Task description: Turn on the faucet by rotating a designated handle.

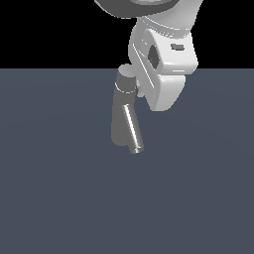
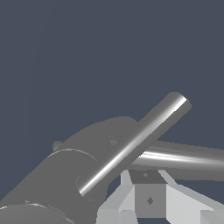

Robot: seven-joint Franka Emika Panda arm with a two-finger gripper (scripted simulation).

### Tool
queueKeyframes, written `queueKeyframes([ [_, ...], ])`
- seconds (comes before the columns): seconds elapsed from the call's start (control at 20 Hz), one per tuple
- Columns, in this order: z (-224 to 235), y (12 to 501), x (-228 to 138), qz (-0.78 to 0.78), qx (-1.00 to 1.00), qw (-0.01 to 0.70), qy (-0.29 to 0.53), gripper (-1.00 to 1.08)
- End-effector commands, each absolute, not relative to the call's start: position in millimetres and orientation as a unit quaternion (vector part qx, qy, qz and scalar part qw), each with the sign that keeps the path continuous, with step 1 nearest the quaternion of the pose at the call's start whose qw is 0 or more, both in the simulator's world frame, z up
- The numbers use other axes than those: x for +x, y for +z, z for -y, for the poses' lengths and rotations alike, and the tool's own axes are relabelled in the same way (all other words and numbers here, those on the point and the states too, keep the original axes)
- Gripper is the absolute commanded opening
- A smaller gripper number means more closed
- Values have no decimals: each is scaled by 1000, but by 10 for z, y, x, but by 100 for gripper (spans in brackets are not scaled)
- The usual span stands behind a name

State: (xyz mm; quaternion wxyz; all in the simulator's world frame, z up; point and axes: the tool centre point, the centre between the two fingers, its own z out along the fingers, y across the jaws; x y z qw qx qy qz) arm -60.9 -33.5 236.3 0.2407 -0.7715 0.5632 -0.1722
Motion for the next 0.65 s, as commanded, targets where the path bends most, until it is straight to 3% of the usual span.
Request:
queueKeyframes([
  [0.0,607,2363,-553,-581,-758,234,-178,-100],
  [0.6,904,2454,-343,-589,-753,231,-179,-100],
])
